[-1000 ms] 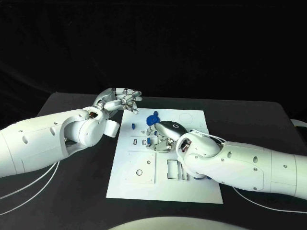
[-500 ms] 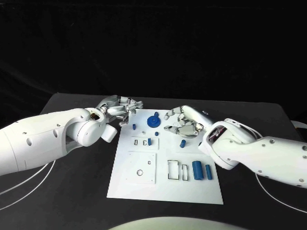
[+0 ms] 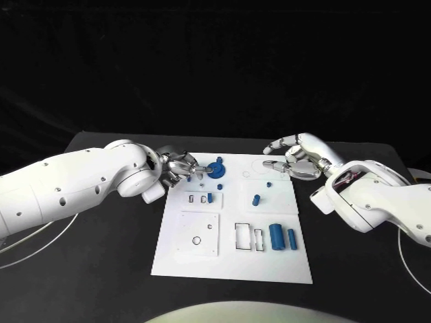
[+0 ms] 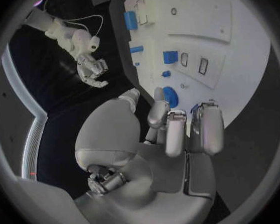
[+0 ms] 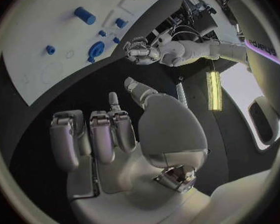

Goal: Assemble the parts on the task board

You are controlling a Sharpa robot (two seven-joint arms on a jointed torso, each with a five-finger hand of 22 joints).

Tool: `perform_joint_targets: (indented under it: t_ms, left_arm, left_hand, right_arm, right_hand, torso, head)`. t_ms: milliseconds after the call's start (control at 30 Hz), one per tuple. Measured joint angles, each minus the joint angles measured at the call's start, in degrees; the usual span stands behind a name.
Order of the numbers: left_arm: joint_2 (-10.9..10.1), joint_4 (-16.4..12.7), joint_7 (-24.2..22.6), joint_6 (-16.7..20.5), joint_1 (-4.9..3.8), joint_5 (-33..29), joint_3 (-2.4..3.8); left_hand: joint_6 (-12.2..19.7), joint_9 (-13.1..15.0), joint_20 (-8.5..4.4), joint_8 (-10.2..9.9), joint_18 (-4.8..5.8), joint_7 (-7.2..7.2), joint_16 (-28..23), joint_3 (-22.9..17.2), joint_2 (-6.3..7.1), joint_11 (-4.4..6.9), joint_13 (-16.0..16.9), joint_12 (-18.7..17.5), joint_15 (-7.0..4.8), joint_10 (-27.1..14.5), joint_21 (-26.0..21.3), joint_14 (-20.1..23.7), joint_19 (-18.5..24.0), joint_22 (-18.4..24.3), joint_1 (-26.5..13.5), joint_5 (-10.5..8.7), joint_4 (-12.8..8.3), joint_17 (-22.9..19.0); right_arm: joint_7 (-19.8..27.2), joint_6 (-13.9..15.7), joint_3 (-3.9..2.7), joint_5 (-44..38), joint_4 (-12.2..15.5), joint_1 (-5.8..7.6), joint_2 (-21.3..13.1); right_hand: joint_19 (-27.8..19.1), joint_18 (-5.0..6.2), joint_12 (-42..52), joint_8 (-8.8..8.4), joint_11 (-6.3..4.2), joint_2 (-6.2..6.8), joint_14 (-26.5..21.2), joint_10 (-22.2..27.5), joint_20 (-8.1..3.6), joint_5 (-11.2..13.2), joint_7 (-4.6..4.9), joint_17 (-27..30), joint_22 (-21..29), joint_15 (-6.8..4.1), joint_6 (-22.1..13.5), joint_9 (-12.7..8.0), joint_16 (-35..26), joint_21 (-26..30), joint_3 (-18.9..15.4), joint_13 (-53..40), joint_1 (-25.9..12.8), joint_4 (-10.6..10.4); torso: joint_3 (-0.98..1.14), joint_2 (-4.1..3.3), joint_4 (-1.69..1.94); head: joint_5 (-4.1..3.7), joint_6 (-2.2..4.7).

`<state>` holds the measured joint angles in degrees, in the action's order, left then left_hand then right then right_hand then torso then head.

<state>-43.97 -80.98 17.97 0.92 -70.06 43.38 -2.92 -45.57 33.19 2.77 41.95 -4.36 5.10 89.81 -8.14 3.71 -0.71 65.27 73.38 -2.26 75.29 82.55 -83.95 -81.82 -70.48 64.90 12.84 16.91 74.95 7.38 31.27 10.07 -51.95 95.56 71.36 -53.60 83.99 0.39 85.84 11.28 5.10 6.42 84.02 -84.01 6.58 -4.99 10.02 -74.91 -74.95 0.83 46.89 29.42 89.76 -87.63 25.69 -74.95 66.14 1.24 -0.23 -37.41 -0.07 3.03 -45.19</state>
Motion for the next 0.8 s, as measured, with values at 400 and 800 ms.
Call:
perform_joint_targets:
  t_ms: [400, 800]
  left_arm:
    - [5.8, 2.2, 7.6, -3.1, -2.45, 8.6, -0.51]
    - [8.1, 3.0, 10.0, -9.4, -2.99, 12.5, -1.06]
  left_hand:
    - [2.0, 0.2, 0.0, -0.5, -0.01, 0.42, 0.0, 0.3, -0.38, -0.23, -0.5, 0.0, 0.0, -0.2, 0.0, 0.0, 0.0, 0.0, -0.4, 0.0, 0.0, 0.0]
    - [2.2, 0.2, 0.2, -0.5, -0.01, 0.63, 0.0, 0.3, -0.61, -0.63, -3.3, -2.2, 0.01, -1.7, 0.3, 0.0, -0.2, -1.0, -0.6, 0.0, 0.0, 0.0]
  right_arm:
    - [0.6, -1.0, 0.0, 2.5, -1.7, 0.07, -0.7]
    - [0.5, -1.8, 0.0, 2.7, -2.5, 0.08, -0.7]
  right_hand:
    - [0.0, 0.0, -1.0, 0.0, 0.0, 0.0, 0.0, 0.0, 0.0, -1.5, -0.12, 0.0, 0.0, 0.0, -0.1, 0.1, 0.0, 0.8, 0.0, 0.0, 0.0, 0.0]
    - [0.0, 0.0, -1.2, 0.0, 0.0, 0.0, 0.0, 0.0, 0.0, -1.8, -0.09, 0.0, 0.0, 0.0, -0.3, 0.1, 0.0, 1.1, 0.0, 0.0, 0.0, 0.0]
  torso:
    - [-0.07, -0.11, -0.08]
    - [-0.09, -0.15, 0.08]
  head:
    - [0.16, -0.12]
    - [0.26, -0.86]
